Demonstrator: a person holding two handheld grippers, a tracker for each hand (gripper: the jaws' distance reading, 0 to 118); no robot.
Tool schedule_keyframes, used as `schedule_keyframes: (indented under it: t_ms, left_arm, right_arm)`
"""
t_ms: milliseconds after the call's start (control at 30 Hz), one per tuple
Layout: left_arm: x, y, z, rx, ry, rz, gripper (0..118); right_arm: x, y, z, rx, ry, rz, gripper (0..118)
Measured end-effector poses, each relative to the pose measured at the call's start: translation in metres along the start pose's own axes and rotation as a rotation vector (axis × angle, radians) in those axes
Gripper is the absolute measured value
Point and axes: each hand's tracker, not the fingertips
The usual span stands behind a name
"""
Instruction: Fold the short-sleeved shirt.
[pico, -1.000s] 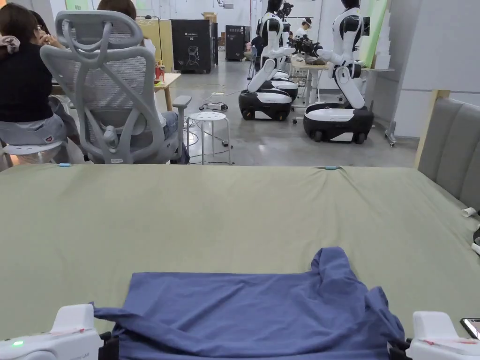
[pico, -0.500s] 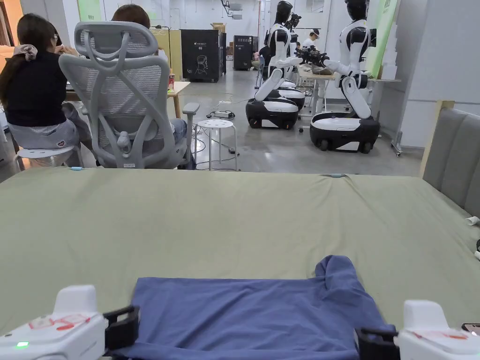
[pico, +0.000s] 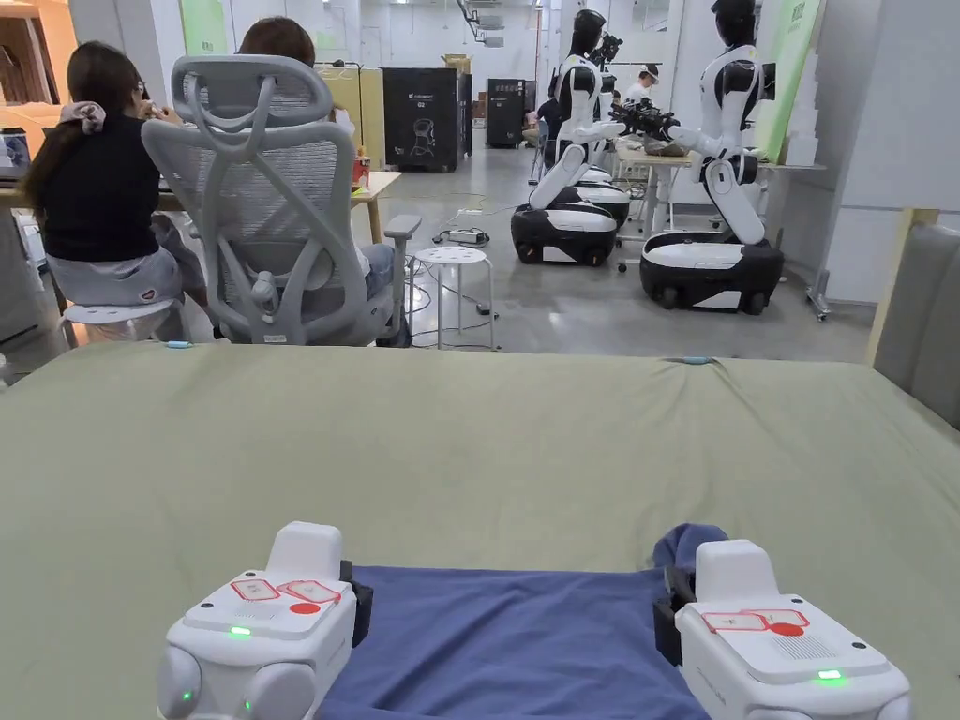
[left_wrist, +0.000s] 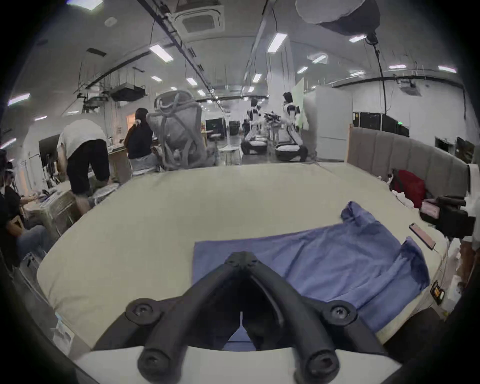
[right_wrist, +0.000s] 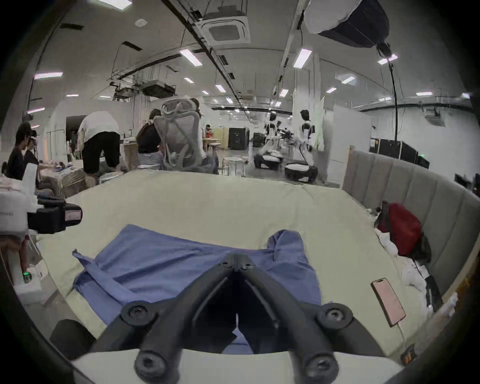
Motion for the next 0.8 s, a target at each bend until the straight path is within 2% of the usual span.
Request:
schedule_keyframes:
  t_ms: [67, 167, 500, 533, 567, 600, 633, 667, 700, 800]
  left_arm:
    - [-0.016, -0.005, -0.014, -0.051, 0.034, 0.033, 0]
    - [-0.045, -0.012, -0.043, -0.152, 0.056, 0.111, 0]
    - [-0.096, 0.001, -0.168, -0.309, 0.091, 0.1, 0]
    - [-0.095, 0.005, -0.179, -0.312, 0.089, 0.102, 10]
    - [-0.097, 0.008, -0.193, -0.319, 0.097, 0.105, 36]
    - [-0.1, 0.009, -0.208, -0.335, 0.092, 0.104, 80]
    - [-0.101, 0.008, -0.223, -0.374, 0.071, 0.097, 98]
    - [-0.102, 0.008, -0.236, -0.37, 0.078, 0.094, 101]
    - [-0.101, 0.008, -0.247, -0.369, 0.1, 0.082, 93]
    - [-0.095, 0.006, -0.267, -0.395, 0.14, 0.048, 91]
  right_arm:
    - [0.003, -0.002, -0.004, -0.001, -0.015, 0.023, 0]
    - [0.011, -0.007, -0.017, -0.028, 0.0, -0.006, 0]
    - [0.038, -0.015, -0.078, -0.114, -0.003, -0.054, 0]
    - [0.042, -0.016, -0.083, -0.119, -0.005, -0.057, 0]
    - [0.047, -0.016, -0.088, -0.125, -0.008, -0.061, 0]
    - [0.051, -0.016, -0.092, -0.13, -0.015, -0.063, 0]
    - [0.056, -0.016, -0.095, -0.134, -0.021, -0.065, 0]
    - [0.061, -0.017, -0.099, -0.141, -0.027, -0.066, 0]
    - [0.066, -0.017, -0.102, -0.149, -0.033, -0.062, 0]
    - [0.083, -0.016, -0.111, -0.172, -0.067, -0.054, 0]
